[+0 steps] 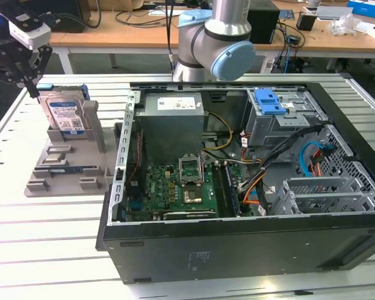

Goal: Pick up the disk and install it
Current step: 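Pick up the disk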

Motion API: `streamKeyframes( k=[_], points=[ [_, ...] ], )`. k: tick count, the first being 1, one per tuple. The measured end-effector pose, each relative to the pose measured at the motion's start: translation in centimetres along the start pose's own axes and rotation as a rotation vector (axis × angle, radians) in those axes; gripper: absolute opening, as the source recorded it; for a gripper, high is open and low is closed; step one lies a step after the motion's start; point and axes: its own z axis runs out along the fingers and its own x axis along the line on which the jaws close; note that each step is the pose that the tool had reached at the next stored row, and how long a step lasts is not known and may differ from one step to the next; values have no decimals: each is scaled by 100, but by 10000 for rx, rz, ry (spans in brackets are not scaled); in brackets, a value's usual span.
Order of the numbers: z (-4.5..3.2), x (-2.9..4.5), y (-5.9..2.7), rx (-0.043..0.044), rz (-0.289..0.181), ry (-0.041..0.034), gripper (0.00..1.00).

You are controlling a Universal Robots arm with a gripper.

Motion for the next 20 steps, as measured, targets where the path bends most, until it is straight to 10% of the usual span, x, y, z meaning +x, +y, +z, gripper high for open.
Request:
streamKeyframes(
  k=[20],
  points=[
    [0, 0, 0, -64, -2933, 94, 11]
  ],
)
